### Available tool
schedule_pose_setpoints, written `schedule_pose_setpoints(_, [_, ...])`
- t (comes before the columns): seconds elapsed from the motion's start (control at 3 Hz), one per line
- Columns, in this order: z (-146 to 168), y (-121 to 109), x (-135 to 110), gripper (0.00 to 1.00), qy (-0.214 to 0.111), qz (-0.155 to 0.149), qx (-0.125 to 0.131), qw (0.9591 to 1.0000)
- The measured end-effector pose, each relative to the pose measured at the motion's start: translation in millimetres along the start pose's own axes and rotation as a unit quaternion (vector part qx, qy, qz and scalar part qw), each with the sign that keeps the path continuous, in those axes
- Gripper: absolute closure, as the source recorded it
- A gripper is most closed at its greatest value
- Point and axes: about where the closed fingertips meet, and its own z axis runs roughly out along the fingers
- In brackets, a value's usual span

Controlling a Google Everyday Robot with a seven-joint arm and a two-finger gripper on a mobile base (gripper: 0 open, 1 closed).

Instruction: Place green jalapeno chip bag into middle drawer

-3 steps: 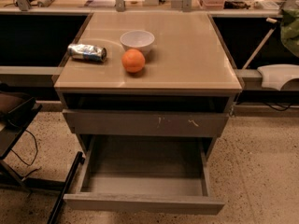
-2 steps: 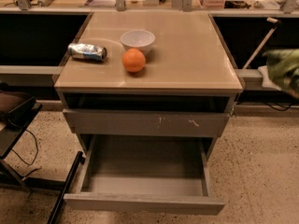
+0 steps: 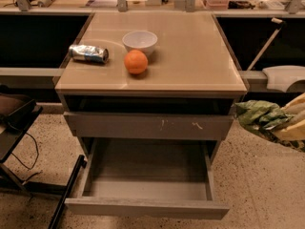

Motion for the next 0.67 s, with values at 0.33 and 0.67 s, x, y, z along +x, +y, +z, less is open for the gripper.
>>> schedule_pose_setpoints(0.33, [0,0,0,1.00,0.000,0.000,0.000,1.0000])
schedule_pose_setpoints(0.67, [21,-2,-5,1.00,-0.029,0.001,0.013,0.9995])
